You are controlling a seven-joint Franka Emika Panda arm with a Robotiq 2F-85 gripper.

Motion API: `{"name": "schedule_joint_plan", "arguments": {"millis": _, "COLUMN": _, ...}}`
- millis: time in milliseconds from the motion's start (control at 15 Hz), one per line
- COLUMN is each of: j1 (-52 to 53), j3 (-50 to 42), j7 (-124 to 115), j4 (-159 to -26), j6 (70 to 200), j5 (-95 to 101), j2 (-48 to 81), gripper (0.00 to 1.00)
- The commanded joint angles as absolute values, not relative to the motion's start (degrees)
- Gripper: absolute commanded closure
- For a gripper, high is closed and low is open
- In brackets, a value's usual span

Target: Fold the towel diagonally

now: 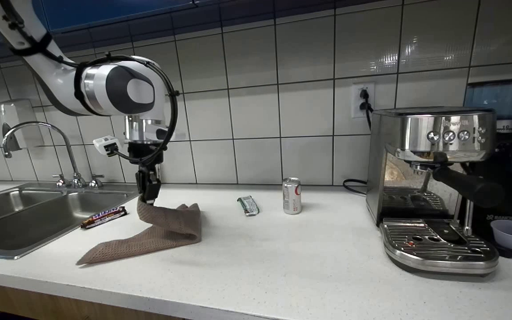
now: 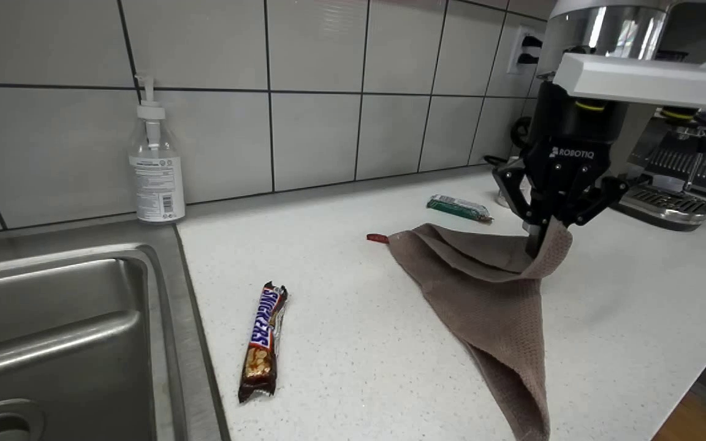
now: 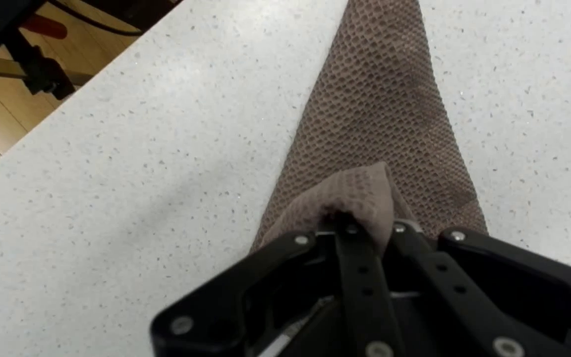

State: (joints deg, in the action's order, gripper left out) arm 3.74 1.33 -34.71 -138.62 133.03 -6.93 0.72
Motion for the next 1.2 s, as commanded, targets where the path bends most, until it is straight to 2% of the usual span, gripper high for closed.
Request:
{"name": "schedule_joint_plan", "arguments": {"millis": 0, "j1": 4.1, "j3": 2.7, "j7": -33.6, "j4": -142.3, "j6": 133.2, "j5": -8.1, "j2": -2.8, "gripper": 0.99}}
{"name": "schedule_joint_plan", "arguments": {"millis": 1133, "j1": 5.5, "j3": 5.5, "j7": -38.0, "j4": -143.2, "j6": 129.8, "j5": -0.5, "j2": -2.6, "gripper": 0.99}}
